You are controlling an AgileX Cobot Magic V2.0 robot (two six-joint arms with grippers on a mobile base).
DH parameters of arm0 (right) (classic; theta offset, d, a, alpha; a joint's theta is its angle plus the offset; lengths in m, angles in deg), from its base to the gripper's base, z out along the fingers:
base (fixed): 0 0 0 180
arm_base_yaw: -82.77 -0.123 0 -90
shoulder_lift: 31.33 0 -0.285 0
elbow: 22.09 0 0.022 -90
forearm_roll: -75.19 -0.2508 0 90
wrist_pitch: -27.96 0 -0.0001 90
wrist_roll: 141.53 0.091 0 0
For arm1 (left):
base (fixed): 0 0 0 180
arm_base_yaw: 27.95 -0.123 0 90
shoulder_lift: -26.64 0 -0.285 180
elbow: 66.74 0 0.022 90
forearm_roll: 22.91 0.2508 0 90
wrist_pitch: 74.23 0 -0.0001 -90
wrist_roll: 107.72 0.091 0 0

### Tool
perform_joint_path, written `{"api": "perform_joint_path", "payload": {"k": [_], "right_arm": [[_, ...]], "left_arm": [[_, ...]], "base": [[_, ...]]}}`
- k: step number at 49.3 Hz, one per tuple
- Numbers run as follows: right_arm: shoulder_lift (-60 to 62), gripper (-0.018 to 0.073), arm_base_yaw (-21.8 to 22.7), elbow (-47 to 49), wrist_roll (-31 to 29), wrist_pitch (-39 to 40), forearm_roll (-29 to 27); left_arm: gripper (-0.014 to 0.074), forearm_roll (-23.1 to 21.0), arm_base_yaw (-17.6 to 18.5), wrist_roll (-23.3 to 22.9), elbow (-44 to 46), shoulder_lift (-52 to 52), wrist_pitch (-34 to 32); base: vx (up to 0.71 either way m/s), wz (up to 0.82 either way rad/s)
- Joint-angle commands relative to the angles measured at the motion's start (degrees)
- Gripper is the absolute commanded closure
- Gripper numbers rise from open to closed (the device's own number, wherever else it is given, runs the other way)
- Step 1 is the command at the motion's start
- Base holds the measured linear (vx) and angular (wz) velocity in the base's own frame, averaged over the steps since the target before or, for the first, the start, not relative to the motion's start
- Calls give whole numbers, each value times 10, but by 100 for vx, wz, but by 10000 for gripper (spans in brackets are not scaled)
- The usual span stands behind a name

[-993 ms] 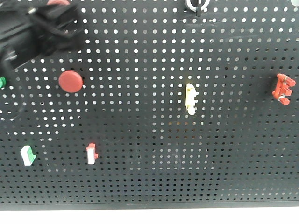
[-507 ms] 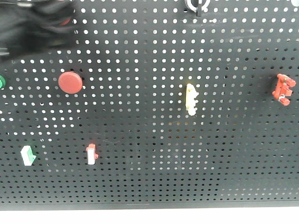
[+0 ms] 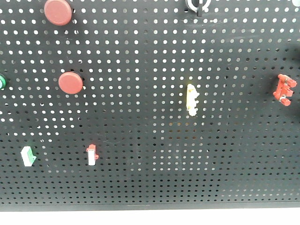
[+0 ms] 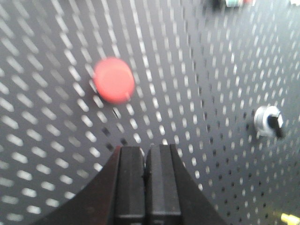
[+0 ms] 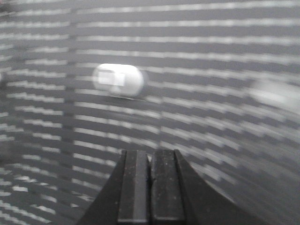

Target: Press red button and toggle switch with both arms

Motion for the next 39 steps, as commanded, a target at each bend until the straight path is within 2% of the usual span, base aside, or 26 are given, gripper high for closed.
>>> {"api": "perform_joint_path", "payload": {"k": [1,5,6,12,17,28,39], "right_arm": [[-37,563,-29,58,-37,55,4],[-68,563,-45,89,-41,55,4],[-110,563,-57,131,-41,55,4],[-149,563,-66,175,-27,52,-2],[-179,563,-72,212,13,47,0],[-215,563,-70,273,8,6,1],[-220,563,-70,280,5,3,1]], "left_arm": [[596,-3,0,-1,-28,-35,-46],[596,-3,0,-5,-78,-63,-62],[596,-3,0,-5,-136,-96,-104],[596,-3,0,-5,-182,-124,-138],[596,-3,0,-5,-192,-133,-138],[596,-3,0,-4,-192,-132,-135],[596,-3,0,-4,-192,-132,-135]], "base": [[0,0],[0,0],[0,0],[0,0],[0,0],[0,0],[0,0]]}}
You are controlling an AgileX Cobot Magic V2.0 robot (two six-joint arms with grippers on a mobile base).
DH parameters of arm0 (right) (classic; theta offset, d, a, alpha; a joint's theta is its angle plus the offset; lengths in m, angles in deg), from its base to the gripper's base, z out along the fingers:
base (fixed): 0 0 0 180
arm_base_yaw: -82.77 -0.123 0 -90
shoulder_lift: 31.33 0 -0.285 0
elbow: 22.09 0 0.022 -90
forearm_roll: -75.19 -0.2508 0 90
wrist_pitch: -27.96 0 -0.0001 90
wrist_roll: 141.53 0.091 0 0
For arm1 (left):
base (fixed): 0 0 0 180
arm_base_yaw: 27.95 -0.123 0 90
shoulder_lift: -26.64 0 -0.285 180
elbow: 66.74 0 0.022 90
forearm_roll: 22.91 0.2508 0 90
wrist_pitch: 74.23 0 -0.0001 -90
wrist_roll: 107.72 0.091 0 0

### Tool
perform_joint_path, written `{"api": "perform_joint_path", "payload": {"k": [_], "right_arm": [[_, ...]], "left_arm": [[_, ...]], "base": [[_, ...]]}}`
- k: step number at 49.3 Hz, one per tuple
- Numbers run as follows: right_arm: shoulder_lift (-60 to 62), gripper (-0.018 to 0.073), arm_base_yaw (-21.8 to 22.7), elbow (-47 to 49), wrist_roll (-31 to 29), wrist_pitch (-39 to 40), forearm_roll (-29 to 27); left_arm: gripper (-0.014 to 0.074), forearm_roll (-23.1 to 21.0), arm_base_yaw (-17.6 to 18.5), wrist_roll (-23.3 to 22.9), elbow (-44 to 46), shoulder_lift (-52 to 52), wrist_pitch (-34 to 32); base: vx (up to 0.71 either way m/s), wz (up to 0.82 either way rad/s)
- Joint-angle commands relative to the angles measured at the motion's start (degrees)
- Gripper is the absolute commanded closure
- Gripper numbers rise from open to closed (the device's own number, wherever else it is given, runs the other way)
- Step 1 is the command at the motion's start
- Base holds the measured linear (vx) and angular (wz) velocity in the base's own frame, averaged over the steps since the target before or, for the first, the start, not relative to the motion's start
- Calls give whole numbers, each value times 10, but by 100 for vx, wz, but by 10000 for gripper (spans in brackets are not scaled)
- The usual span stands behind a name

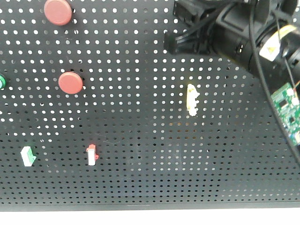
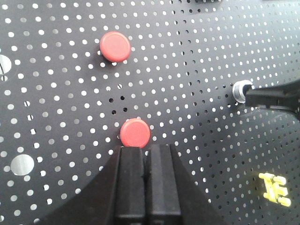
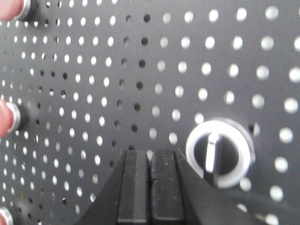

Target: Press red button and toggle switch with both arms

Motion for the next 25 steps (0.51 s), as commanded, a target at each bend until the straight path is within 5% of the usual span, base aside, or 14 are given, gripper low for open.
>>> {"api": "perform_joint_path", "payload": {"k": [1,11,25], "right_arm": [[12,563,1,21,-5,38,2],[12,563,5,21,-9,39,2],[14,563,65,21,13,33,-30]], "left_arm": [[596,-3,0,-3,13,0,-44],[596,-3,0,-3,13,0,-46],[596,-3,0,-3,13,0,-49]], "base": [[0,0],[0,0],[0,0]]}}
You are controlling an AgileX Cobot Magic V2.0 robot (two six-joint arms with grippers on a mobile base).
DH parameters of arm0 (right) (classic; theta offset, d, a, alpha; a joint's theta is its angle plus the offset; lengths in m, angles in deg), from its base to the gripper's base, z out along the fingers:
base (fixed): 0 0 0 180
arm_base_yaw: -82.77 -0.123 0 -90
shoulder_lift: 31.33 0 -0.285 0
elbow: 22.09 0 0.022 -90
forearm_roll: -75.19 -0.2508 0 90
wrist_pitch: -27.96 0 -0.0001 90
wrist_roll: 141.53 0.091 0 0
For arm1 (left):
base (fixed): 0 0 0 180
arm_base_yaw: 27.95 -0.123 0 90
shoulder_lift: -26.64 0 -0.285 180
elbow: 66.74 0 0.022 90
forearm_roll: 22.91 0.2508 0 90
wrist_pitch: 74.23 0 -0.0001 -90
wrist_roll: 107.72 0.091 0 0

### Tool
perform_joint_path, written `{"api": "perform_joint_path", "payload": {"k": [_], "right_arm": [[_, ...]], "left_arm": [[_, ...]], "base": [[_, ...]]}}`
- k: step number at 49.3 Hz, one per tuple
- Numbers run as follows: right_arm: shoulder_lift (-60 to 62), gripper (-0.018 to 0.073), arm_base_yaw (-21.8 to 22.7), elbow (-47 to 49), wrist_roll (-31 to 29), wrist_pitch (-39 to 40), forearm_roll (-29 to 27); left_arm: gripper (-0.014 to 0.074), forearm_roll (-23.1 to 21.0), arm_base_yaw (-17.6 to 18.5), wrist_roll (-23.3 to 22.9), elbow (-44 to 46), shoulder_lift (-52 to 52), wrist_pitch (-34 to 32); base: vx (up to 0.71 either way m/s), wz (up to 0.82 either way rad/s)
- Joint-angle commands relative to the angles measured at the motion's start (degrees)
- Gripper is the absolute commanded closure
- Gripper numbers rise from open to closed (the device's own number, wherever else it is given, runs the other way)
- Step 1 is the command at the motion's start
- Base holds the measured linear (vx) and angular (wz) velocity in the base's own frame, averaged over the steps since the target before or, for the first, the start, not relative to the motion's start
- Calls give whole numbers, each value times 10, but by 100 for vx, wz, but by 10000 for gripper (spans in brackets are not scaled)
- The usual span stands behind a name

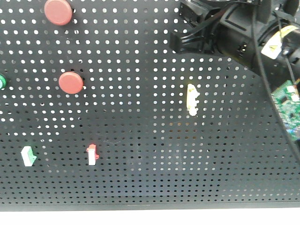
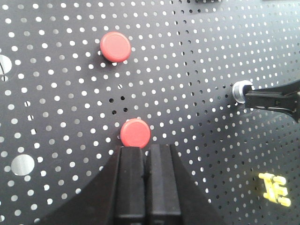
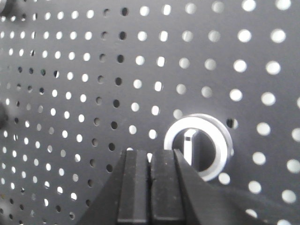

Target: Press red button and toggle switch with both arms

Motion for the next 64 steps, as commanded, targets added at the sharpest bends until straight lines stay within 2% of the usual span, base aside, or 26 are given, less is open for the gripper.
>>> {"api": "perform_joint_path", "payload": {"k": [1,22,33,44,50,64], "right_arm": [[18,563,30,19,8,36,-19],[35,563,29,19,-29,9,-18],[55,563,74,19,-36,-13,-18],[91,563,54,18,-36,-79,-18],[114,563,32,18,-63,-93,-18],[124,563,31,18,-77,-168,-18]], "left_arm": [[596,-3,0,-3,13,0,-48],[596,-3,0,-3,13,0,-65],[596,-3,0,-3,13,0,-65],[596,-3,0,-3,13,0,-62],[595,-3,0,-3,13,0,-57],[595,-3,0,-3,13,0,-45]], "base": [[0,0],[0,0],[0,0],[0,0],[0,0],[0,0]]}}
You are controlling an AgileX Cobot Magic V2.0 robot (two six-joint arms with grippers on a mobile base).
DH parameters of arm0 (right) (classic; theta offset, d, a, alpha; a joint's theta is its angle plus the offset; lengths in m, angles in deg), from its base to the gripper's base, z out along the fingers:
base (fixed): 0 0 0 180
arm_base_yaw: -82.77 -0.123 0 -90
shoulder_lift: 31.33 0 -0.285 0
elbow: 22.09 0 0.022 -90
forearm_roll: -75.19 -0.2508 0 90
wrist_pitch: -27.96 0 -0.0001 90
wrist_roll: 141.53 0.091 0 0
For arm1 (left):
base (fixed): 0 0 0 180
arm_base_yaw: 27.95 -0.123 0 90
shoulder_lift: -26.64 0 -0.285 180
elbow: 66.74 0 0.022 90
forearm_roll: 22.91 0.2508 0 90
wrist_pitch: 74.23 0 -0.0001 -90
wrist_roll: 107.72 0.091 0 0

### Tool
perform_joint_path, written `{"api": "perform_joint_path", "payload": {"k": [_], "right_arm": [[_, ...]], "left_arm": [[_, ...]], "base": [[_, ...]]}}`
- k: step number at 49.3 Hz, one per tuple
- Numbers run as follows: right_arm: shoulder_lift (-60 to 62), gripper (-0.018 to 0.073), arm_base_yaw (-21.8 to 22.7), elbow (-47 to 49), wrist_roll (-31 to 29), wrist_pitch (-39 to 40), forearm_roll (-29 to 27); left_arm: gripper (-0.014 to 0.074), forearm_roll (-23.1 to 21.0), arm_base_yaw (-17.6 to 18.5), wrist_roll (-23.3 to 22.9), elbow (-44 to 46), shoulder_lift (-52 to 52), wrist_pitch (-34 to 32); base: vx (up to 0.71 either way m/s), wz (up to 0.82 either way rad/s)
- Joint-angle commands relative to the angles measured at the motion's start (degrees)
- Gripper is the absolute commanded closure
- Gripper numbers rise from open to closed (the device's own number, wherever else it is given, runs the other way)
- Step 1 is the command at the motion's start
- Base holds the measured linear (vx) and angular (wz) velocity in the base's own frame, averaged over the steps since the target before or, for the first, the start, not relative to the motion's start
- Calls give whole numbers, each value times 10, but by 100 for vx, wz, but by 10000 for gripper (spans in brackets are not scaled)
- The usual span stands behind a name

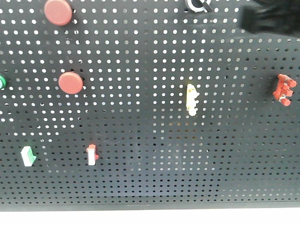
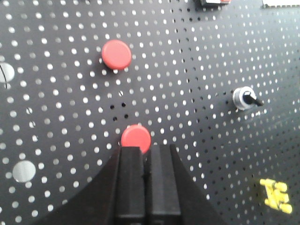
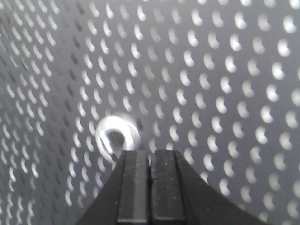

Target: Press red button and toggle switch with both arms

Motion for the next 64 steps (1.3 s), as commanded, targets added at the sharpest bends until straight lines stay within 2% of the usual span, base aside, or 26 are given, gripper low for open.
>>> {"api": "perform_joint_path", "payload": {"k": [1,24,30,35,38,43,53,62,64], "right_arm": [[9,563,0,17,-7,1,1],[9,563,0,17,-7,-21,1],[9,563,0,17,-7,-21,1],[9,563,0,17,-7,-20,1],[9,563,2,17,-7,-21,1],[9,563,2,17,-7,-21,1],[9,563,2,17,-7,-21,1],[9,563,2,17,-7,-21,1],[9,563,2,17,-7,-21,1]], "left_arm": [[595,-3,1,-3,13,0,-40],[595,-3,1,-3,13,0,-40],[595,-2,-6,-3,-29,-13,-85],[595,-10,-43,-4,-114,-50,-136],[595,-10,-73,-4,-184,-85,-146],[595,-23,-129,-6,-304,-154,-135],[595,-30,-216,-14,-496,-293,-137],[595,-55,-269,-23,-608,-400,-136],[595,-56,-281,-24,-604,-423,-87]], "base": [[0,0],[0,0],[0,0],[0,0],[0,0],[0,0],[0,0],[0,0],[0,0]]}}
